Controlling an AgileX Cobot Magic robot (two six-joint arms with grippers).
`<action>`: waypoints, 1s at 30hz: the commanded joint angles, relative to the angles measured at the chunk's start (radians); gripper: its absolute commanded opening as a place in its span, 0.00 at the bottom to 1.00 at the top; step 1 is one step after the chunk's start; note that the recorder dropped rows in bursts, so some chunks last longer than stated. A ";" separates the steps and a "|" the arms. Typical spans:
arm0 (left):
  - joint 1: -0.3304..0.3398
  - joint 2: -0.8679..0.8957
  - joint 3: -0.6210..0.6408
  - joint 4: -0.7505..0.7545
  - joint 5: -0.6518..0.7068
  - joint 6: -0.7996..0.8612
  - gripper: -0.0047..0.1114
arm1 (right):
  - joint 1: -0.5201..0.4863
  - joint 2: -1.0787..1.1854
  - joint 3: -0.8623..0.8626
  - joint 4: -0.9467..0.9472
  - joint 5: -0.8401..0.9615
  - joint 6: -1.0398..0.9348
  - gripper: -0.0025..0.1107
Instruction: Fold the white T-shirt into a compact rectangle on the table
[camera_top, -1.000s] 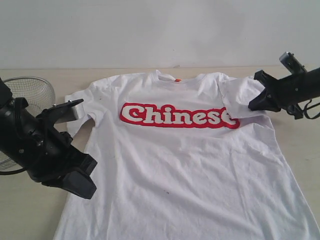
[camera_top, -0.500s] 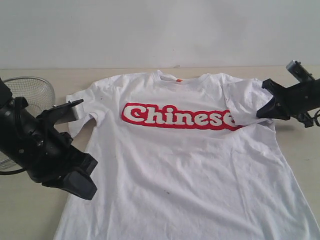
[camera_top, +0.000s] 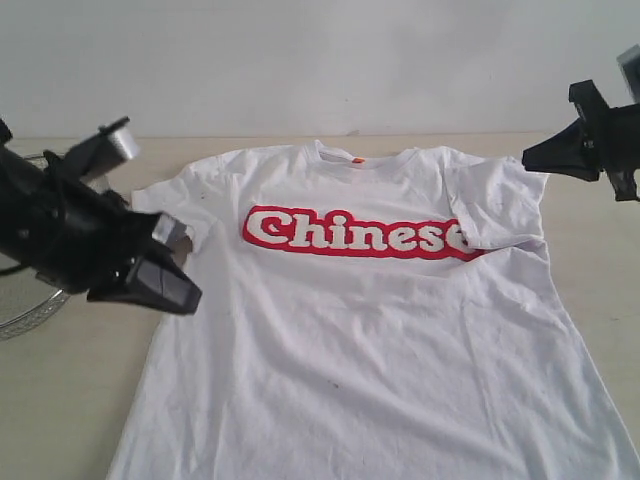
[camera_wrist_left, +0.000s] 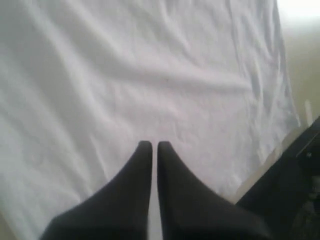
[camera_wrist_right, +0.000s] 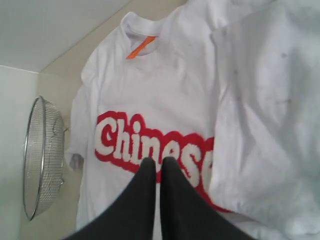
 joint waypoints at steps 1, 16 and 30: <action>0.086 0.004 -0.078 -0.048 -0.075 -0.006 0.08 | -0.005 -0.120 0.117 0.067 0.000 -0.088 0.02; 0.266 0.114 -0.288 0.066 -0.049 -0.085 0.19 | 0.449 -0.294 0.231 -0.087 -0.316 -0.198 0.02; 0.175 0.318 -0.288 -0.243 -0.103 -0.222 0.58 | 0.518 -0.294 0.231 -0.211 -0.364 -0.085 0.02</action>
